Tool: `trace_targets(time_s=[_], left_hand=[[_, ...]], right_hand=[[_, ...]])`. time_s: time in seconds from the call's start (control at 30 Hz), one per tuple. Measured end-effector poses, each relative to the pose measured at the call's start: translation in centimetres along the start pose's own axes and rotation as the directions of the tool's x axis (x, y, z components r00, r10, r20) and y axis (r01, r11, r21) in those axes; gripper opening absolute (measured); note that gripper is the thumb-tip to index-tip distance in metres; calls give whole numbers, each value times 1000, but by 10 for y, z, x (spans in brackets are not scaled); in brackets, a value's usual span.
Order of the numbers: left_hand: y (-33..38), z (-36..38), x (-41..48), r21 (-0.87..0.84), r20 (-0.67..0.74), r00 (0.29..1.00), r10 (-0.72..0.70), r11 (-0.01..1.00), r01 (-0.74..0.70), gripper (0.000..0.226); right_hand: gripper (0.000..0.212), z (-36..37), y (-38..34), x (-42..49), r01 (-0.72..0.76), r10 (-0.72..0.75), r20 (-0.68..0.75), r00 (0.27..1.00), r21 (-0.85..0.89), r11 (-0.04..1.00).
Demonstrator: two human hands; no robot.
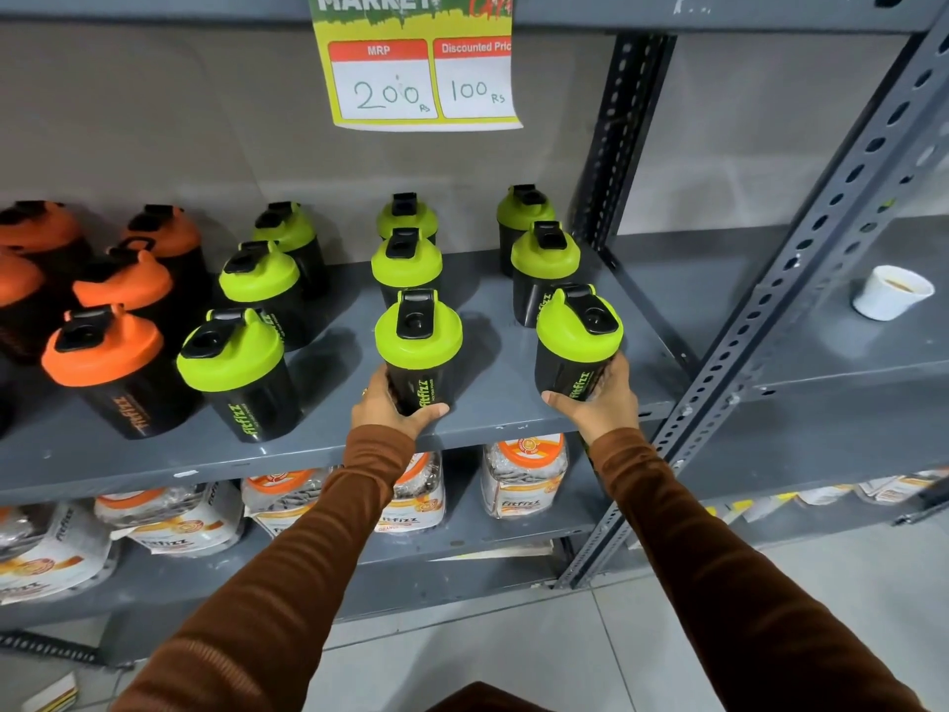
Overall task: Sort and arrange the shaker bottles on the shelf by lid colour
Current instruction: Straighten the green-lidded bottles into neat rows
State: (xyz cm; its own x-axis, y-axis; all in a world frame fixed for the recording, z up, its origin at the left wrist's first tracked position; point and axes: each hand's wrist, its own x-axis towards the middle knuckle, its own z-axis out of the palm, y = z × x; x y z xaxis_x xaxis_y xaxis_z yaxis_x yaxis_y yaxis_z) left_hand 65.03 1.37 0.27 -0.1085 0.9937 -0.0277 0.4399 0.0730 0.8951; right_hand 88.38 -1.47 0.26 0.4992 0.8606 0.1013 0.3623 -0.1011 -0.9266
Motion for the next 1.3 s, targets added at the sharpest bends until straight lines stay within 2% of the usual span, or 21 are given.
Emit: trace_targets(time_s=[0.2, 0.93, 1.1, 1.2, 1.27, 1.3], left_hand=[[-4, -2, 1, 46, 15, 999, 33, 998, -34, 74], [-8, -3, 2, -43, 70, 994, 84, 996, -82, 69], [-11, -3, 5, -28, 69, 993, 97, 995, -95, 70], [-13, -1, 5, 5, 52, 992, 116, 993, -117, 69], [-15, -1, 7, 5, 47, 990, 136, 991, -136, 71], [-15, -2, 7, 1, 48, 988, 146, 989, -146, 74]], right_hand=[[83, 0, 1, -2, 1, -1, -24, 1000, 8, 1000], [78, 0, 4, 0, -17, 18, -18, 1000, 87, 996], [89, -1, -2, -3, 11, -10, -16, 1000, 91, 996], [108, 5, -7, -14, 67, -59, -106, 993, 81, 994], [112, 11, -10, -29, 109, -112, -232, 966, -25, 994], [109, 14, -12, -39, 174, -192, -289, 938, -86, 981]])
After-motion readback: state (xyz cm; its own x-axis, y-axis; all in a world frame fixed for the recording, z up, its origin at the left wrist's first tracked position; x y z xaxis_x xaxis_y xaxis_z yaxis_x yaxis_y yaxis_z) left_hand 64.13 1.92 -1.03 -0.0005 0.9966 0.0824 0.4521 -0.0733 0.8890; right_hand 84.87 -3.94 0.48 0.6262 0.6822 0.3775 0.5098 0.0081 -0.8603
